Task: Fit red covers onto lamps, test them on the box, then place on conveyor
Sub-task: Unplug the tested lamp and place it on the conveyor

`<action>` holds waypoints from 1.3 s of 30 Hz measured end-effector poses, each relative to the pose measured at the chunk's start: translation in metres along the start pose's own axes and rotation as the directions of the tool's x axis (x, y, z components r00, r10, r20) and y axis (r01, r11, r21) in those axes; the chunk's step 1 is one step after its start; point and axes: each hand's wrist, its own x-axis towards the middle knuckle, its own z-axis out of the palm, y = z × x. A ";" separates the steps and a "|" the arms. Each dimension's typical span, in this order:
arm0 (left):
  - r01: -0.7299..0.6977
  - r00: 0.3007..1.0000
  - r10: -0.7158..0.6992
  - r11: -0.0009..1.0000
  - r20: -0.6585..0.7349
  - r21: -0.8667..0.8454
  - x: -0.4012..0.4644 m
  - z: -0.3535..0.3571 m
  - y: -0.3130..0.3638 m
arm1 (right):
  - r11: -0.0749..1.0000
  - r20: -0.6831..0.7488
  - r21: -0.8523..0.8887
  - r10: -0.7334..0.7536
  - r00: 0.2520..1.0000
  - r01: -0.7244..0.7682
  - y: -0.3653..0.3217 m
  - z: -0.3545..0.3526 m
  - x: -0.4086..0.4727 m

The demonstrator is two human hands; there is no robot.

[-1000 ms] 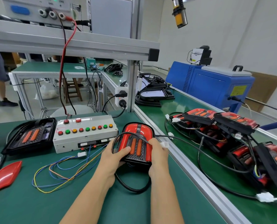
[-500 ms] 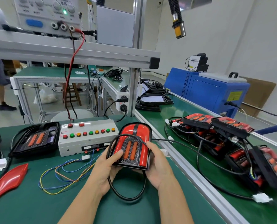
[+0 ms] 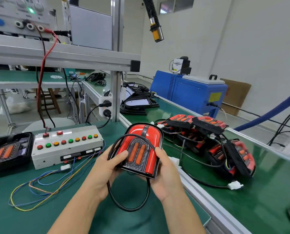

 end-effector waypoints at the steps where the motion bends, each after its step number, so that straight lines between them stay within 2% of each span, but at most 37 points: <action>1: 0.002 1.000 -0.002 1.000 0.020 0.009 0.001 0.006 0.000 | 1.000 -0.004 -0.006 -0.020 1.000 0.020 -0.005 -0.002 -0.003; 9: 0.052 0.990 -0.055 0.998 0.131 0.024 0.009 0.060 -0.014 | 0.982 -0.129 -0.043 -0.187 0.974 0.183 -0.045 -0.026 -0.029; 15: 0.083 0.976 -0.093 0.995 0.195 0.060 0.021 0.101 -0.023 | 0.967 -0.216 -0.088 -0.251 0.944 0.238 -0.080 -0.047 -0.040; 20: 0.083 0.984 -0.103 0.987 0.146 0.136 0.036 0.132 -0.029 | 0.939 -0.307 -0.124 -0.343 0.888 0.320 -0.110 -0.059 -0.041; 29: 0.066 0.974 -0.116 0.967 0.196 0.248 0.052 0.171 -0.031 | 0.934 -0.435 -0.157 -0.358 0.826 0.322 -0.161 -0.080 -0.024; 33: 0.015 0.966 -0.078 0.969 0.247 0.245 0.062 0.185 -0.028 | 0.937 -0.467 -0.192 -0.347 0.813 0.290 -0.189 -0.079 0.000; 37: -0.024 0.980 -0.042 0.946 0.195 0.324 0.075 0.195 -0.028 | 0.938 -0.476 -0.219 -0.344 0.810 0.269 -0.212 -0.077 0.026; 39: -0.059 0.985 -0.016 0.904 0.171 0.424 0.079 0.197 -0.030 | 0.937 -0.499 -0.241 -0.342 0.796 0.252 -0.220 -0.075 0.036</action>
